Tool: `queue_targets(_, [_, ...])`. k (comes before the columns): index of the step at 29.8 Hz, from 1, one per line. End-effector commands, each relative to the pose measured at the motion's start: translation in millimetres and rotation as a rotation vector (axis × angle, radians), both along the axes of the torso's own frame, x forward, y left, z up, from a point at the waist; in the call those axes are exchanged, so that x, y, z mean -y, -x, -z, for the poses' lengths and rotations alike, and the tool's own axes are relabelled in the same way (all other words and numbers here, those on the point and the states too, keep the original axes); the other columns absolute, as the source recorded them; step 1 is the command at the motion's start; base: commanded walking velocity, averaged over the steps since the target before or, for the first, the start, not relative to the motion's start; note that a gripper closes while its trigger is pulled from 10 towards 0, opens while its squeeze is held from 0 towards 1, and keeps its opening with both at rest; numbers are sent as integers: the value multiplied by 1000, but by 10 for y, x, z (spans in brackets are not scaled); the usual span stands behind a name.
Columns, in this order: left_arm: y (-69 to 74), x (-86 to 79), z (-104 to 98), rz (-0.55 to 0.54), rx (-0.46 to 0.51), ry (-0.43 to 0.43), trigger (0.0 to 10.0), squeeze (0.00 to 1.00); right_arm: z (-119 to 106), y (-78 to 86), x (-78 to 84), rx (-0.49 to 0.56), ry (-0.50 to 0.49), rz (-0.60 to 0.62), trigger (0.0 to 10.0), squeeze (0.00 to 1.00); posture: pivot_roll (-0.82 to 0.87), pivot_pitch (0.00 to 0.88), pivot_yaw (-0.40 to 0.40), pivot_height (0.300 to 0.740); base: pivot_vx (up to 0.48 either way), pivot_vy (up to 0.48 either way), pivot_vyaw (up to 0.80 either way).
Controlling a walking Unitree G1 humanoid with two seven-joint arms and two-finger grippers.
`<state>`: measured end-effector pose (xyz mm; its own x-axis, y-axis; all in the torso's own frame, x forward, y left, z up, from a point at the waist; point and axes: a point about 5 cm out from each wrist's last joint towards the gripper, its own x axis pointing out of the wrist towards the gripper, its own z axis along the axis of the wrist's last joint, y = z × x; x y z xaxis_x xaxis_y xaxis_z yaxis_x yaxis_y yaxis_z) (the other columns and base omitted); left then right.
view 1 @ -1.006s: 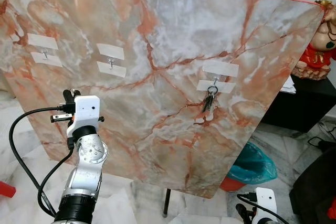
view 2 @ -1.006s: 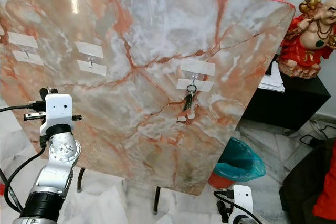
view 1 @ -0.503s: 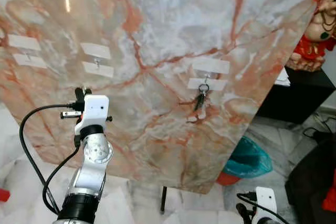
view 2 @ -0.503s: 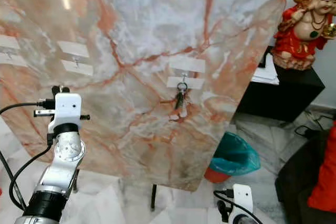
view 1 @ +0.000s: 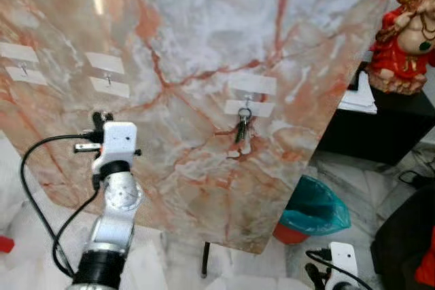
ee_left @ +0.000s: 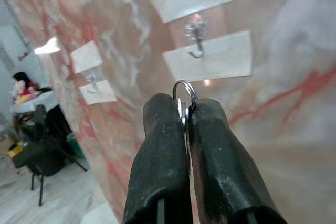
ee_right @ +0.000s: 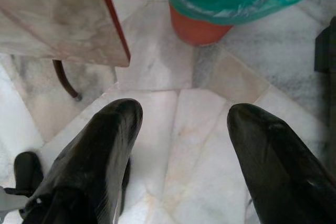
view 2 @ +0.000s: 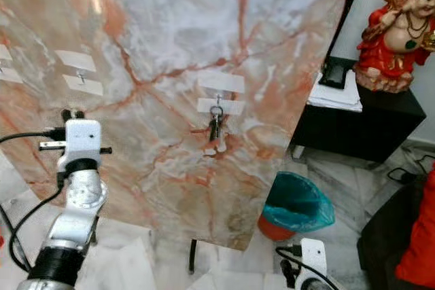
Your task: Hang keys on a hook
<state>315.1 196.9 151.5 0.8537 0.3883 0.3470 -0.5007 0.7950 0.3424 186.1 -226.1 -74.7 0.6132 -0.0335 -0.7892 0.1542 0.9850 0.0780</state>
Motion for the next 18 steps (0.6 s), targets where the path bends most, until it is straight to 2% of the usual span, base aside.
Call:
queue_targets(1, [10, -49, -43, -33, 21, 2, 10000, 0, -8, -7, 23, 4, 2, 15, 10000, 0, 19, 0, -102, 740, 0, 0, 0])
queue_targets(18, [42, -116, -64, -64, 35, 18, 10000, 0, -11, -10, 25, 3, 1, 5, 10000, 0, 23, 1, -106, 740, 0, 0, 0])
